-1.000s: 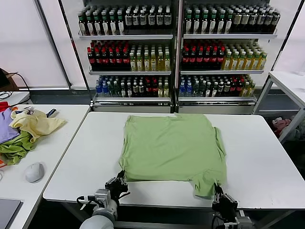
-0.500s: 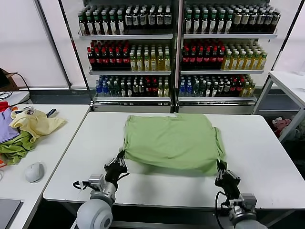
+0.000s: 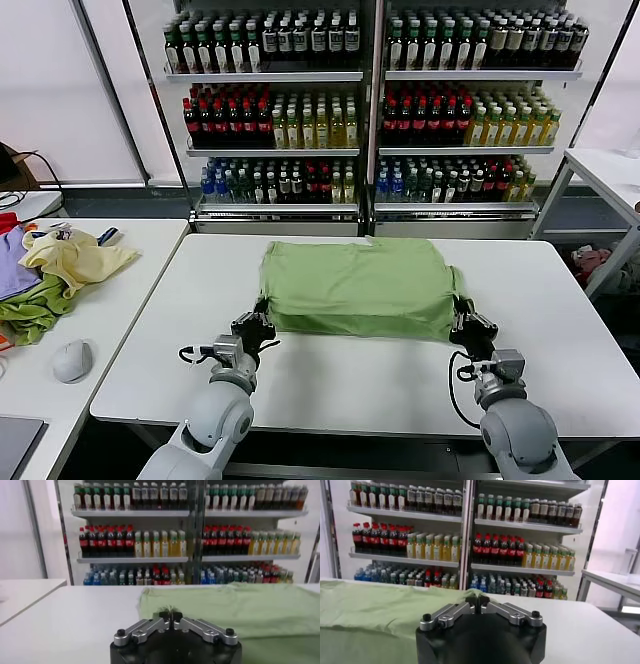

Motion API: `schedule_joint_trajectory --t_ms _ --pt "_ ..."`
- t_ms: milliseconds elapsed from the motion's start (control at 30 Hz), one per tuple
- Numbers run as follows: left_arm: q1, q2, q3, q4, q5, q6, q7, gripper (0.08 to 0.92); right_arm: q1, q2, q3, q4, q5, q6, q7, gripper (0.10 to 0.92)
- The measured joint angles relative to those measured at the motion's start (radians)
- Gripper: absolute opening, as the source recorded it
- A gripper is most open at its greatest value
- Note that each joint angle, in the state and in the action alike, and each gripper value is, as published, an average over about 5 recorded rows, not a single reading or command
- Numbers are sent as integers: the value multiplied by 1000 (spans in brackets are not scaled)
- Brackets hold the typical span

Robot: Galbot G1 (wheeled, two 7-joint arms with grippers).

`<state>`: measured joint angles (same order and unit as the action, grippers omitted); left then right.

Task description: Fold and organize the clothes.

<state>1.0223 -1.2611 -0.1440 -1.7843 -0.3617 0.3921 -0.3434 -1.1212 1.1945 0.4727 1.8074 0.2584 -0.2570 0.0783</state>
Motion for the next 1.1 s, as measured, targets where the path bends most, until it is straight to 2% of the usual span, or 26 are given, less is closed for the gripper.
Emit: schedule_joint_trajectory --t_ms 300,367,667,1100 --pt "-62 -7 29 105 60 14 -2 92 106 14 -46 -107 -36 4 -18 131" --pt "-68 -6 30 121 67 18 -3 116 121 20 -56 -128 -47 2 -23 154" --pt "-73 -7 28 151 85 15 -7 359 124 38 -63 -163 -93 -7 -27 383" --pt "-19 -2 9 120 89 2 -8 731 9 48 8 -107 -88 -21 9 759"
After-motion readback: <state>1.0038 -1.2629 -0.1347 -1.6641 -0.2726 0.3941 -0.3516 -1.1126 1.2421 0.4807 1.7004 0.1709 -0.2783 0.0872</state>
